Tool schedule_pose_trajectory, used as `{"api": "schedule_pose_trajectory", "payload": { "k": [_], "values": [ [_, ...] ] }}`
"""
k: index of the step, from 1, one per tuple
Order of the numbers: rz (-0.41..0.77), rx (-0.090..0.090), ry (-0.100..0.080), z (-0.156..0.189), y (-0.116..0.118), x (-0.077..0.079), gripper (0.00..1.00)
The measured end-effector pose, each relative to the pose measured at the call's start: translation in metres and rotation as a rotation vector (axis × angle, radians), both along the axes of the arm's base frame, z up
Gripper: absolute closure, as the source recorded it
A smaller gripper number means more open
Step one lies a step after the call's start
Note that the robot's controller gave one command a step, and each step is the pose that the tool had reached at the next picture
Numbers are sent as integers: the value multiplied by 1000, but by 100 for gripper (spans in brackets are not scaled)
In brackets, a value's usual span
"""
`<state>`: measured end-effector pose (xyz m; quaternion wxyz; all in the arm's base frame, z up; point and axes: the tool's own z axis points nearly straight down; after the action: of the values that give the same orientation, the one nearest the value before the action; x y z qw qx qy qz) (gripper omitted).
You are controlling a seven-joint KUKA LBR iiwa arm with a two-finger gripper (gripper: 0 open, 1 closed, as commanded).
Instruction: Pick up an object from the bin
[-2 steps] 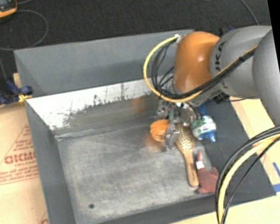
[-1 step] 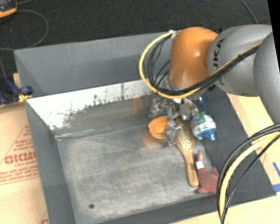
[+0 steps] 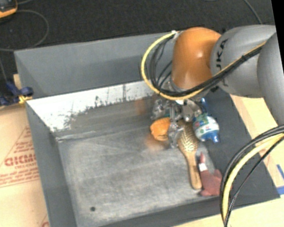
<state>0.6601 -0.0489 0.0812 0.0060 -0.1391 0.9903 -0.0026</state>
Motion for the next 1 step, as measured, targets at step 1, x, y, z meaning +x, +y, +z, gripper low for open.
{"api": "schedule_pose_trajectory", "payload": {
  "k": [1],
  "values": [
    [-22,3,9,107,1,-15,100]
  ]
}}
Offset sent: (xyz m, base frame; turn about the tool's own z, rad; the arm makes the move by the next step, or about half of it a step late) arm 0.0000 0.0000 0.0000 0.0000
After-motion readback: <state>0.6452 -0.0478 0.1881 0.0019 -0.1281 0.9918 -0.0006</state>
